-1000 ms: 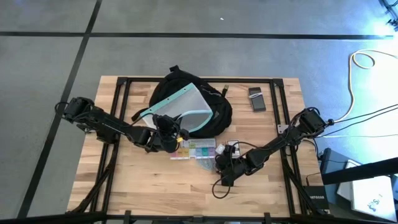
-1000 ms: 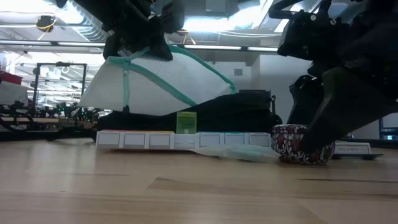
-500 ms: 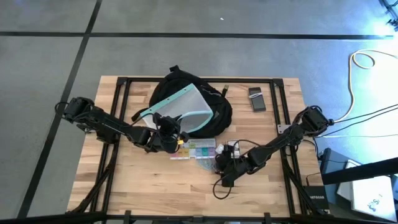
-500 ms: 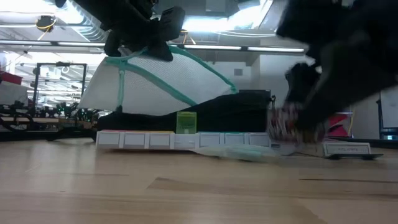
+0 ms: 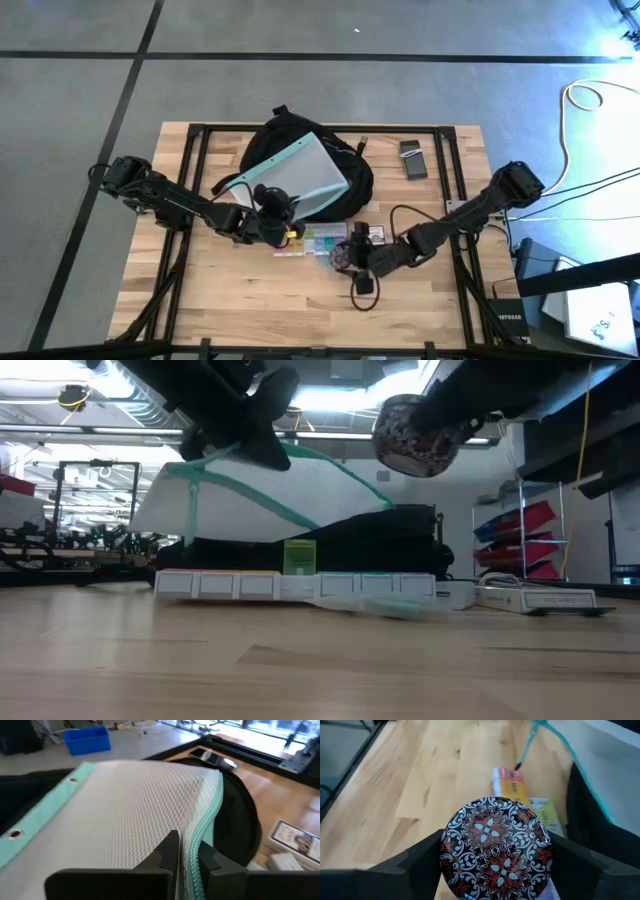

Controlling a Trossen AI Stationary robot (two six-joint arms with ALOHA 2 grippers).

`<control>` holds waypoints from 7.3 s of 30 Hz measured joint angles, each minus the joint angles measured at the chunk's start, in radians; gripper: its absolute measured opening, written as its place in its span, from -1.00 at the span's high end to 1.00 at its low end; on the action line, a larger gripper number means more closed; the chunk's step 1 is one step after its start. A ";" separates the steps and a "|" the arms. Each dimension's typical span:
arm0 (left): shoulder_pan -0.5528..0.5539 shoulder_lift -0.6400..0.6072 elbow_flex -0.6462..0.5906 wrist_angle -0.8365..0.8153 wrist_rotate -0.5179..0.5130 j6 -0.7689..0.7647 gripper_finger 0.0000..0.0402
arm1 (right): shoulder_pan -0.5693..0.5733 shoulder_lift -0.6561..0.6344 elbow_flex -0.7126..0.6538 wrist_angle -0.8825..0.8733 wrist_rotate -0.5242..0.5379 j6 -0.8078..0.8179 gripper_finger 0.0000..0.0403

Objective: Unpack backpack
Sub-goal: Put the scented candle into the blue zip bag, then put the medicine organizer into the blue zip bag

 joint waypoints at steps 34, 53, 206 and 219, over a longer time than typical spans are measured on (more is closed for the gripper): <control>0.000 0.000 0.000 0.001 0.030 0.000 0.97 | -0.145 0.000 0.000 0.103 -0.079 -0.056 -0.40; 0.000 0.000 0.000 0.001 0.030 0.000 0.97 | -0.395 0.034 0.000 0.180 -0.147 0.057 -0.40; 0.005 0.000 0.000 0.293 0.029 0.123 0.97 | -0.175 0.341 0.119 0.169 -0.272 -0.205 -0.80; 0.003 0.000 0.000 0.293 0.029 0.123 0.97 | -0.217 0.481 0.257 0.089 -0.314 -0.220 -0.43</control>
